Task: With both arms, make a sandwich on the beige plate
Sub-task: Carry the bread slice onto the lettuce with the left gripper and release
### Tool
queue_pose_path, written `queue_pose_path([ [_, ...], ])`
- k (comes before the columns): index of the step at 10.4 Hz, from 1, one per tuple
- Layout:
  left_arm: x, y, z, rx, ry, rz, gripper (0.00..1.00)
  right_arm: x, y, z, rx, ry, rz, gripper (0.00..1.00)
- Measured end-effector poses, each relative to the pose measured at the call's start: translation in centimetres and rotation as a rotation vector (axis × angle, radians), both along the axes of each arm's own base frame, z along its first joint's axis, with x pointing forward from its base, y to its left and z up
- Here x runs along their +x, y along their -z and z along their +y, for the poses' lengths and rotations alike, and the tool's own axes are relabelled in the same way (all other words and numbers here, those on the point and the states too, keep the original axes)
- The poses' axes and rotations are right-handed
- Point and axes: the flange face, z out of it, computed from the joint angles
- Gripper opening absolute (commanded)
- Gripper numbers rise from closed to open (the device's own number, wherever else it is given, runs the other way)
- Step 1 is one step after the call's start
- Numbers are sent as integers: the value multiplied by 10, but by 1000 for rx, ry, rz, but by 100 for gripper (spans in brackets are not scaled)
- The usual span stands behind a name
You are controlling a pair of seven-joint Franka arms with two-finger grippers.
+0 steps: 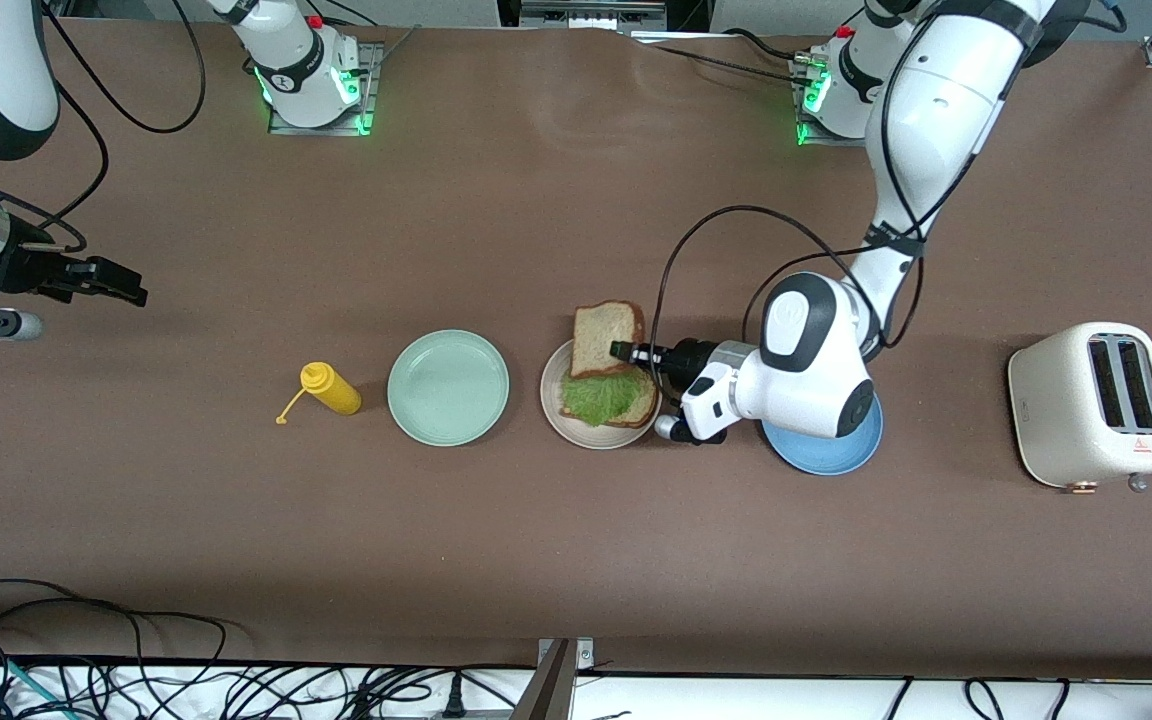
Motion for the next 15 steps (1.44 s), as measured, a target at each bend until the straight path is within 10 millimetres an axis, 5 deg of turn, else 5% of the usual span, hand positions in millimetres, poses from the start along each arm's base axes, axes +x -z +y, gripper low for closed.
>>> queue_pose_path([
  [5,19,38,27,-48,2,-126,0,2,8,-2,-1,32,14,100],
  [7,15,52,23,-76,2,-117,99,3,12,-2,-3,58,21,100],
  [10,14,55,22,-89,20,-137,100,5,13,0,-3,58,23,100],
  [12,26,46,38,-59,47,-198,100,6,13,1,-3,57,21,100],
  [15,50,-11,77,113,142,-343,100,6,12,2,-3,55,19,100],
])
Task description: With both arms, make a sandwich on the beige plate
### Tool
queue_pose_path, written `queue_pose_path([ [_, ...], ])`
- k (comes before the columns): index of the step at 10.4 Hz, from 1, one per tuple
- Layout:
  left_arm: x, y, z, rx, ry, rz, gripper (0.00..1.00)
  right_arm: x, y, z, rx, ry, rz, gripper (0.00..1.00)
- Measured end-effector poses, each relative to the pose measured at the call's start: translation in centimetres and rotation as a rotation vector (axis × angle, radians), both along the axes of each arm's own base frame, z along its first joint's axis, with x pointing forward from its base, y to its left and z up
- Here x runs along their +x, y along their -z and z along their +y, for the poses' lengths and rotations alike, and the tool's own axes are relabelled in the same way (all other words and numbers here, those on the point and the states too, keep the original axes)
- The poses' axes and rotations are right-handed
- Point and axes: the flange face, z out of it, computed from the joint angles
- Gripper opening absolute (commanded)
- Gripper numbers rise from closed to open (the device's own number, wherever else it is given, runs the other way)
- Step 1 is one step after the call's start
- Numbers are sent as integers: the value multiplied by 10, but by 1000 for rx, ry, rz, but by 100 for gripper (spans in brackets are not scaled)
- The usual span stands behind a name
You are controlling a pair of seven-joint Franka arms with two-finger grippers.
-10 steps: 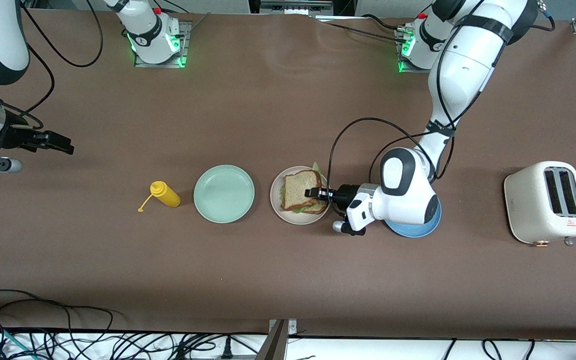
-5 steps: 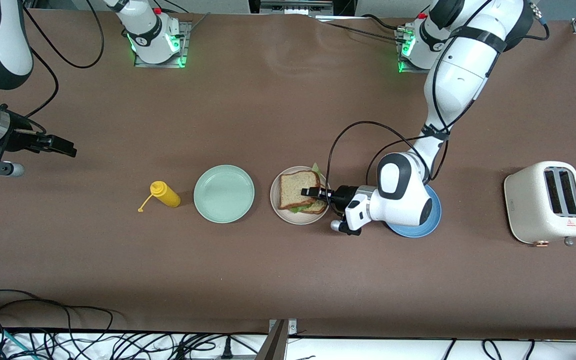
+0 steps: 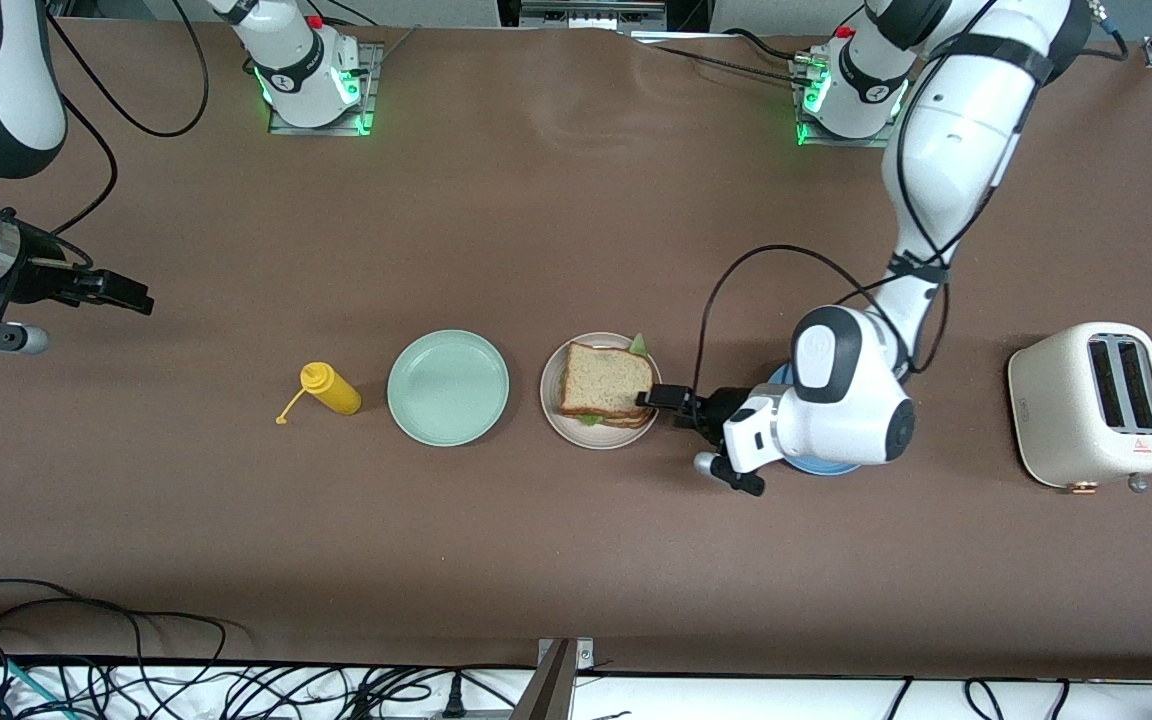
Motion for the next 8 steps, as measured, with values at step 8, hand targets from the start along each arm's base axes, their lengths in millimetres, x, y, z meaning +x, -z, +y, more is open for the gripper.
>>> queue_pose_path([
  [8,-15,-147,86,379,126,-32,100,-4,-74,70,-66,-10,-86,100],
])
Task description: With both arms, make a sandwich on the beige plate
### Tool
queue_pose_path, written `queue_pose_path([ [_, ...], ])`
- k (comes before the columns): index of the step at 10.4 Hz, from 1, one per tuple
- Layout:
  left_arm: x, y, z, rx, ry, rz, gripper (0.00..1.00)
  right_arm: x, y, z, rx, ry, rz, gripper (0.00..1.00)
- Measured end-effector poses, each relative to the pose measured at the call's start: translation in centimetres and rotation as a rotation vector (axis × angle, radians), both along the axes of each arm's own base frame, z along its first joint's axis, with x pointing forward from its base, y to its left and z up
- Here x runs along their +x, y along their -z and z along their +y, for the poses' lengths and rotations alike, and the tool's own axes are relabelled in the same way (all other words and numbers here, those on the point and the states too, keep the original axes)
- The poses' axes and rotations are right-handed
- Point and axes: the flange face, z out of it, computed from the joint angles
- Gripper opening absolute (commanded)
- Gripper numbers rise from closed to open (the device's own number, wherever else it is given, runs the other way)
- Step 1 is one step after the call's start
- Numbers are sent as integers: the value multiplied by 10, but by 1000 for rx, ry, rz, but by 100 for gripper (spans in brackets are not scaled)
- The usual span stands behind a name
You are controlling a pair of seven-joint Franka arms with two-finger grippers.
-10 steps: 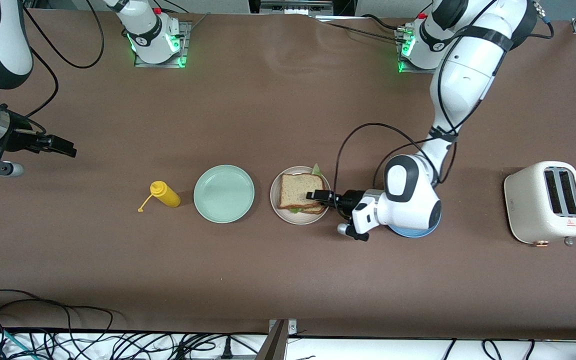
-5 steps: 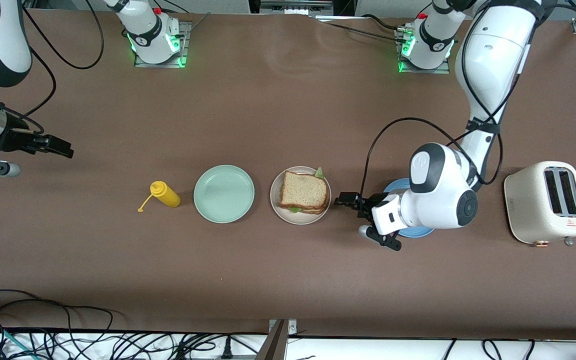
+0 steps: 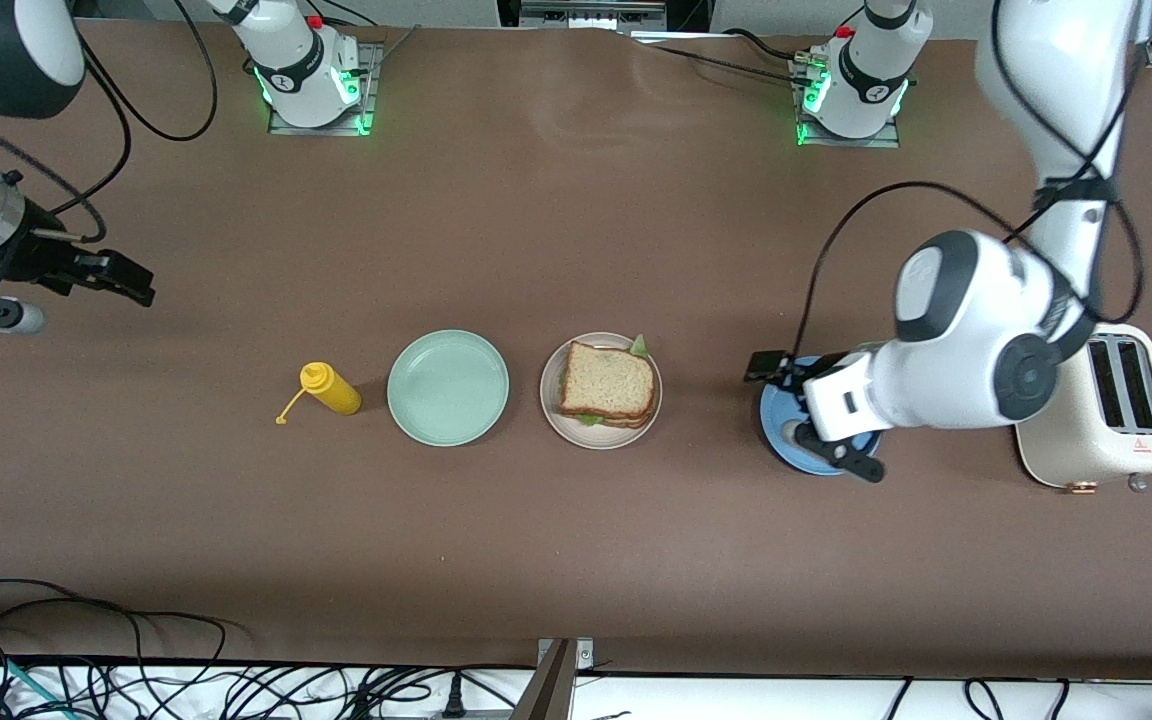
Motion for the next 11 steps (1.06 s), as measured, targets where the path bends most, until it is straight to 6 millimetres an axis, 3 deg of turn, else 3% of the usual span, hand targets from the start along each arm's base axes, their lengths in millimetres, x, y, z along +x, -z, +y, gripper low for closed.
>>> queue_pose_path([
  [2,-15,-44,24,132,43,-13,100,-5,-14,9,53,7,3,100],
  [4,-31,-101,39,235,48,-92,100,-7,-31,8,70,13,-15,100],
  [6,-59,-156,77,277,-20,-140,100,-7,-36,9,76,13,-21,100],
  [8,-93,-185,116,303,-130,-147,100,-7,-36,10,76,11,-18,100],
  [11,-121,-212,137,310,-215,-176,100,-8,-35,10,76,11,-11,100],
])
